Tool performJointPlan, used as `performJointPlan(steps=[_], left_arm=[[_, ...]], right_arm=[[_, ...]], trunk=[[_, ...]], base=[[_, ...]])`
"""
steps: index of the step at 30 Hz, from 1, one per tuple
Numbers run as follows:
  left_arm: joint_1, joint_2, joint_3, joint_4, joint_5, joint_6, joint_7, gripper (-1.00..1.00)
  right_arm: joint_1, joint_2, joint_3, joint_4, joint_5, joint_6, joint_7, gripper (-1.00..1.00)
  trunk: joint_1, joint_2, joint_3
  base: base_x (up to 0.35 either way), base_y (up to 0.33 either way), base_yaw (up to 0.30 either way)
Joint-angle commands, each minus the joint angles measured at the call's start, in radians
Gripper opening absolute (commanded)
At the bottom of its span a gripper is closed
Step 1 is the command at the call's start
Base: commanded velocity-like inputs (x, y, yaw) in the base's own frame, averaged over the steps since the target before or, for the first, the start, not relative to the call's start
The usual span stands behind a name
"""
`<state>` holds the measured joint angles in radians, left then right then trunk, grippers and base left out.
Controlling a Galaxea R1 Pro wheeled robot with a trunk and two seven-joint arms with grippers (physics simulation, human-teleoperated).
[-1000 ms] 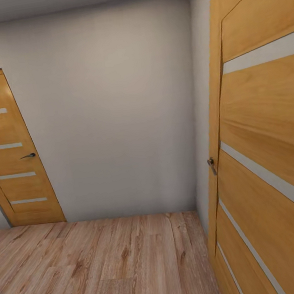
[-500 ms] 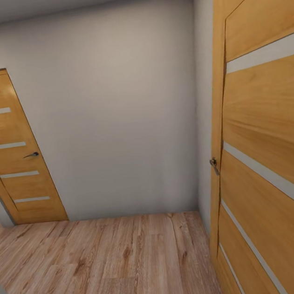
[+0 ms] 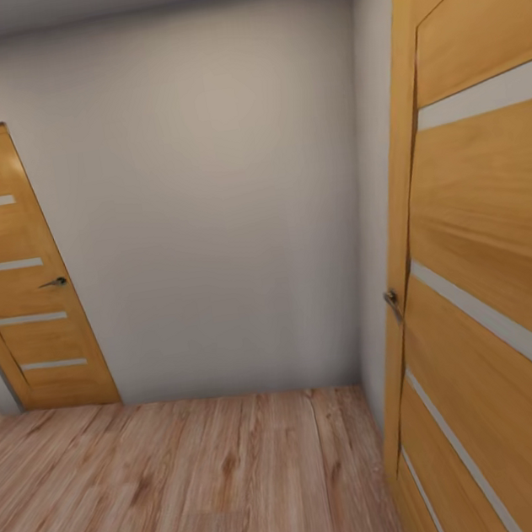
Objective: Move the two storage containers from the living room to the garage. In the garage, place one container on the floor and stack the other container on top of it (either order is fine).
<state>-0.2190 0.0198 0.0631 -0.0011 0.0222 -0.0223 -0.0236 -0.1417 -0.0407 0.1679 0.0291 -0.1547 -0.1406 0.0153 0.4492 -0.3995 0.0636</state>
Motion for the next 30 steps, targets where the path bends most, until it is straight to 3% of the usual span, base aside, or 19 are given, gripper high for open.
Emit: performJointPlan(steps=[1,20,30], left_arm=[[0.0,0.001,0.006,0.001,0.002,-0.002,-0.002,1.0],[0.0,0.002,0.006,0.001,0.002,-0.003,-0.002,1.0],[0.0,0.002,0.006,0.001,0.002,-0.003,-0.002,1.0]], right_arm=[[-0.001,0.0,0.008,0.003,-0.011,-0.005,0.002,1.0],[-0.001,0.001,0.008,0.003,-0.01,-0.005,0.002,1.0],[-0.001,0.001,0.008,0.003,-0.009,-0.004,0.002,1.0]], trunk=[[0.001,-0.001,0.0],[0.001,-0.001,0.0],[0.001,-0.001,0.0]], base=[[0.308,0.0,0.0],[0.318,0.001,0.0],[0.319,0.093,0.0]])
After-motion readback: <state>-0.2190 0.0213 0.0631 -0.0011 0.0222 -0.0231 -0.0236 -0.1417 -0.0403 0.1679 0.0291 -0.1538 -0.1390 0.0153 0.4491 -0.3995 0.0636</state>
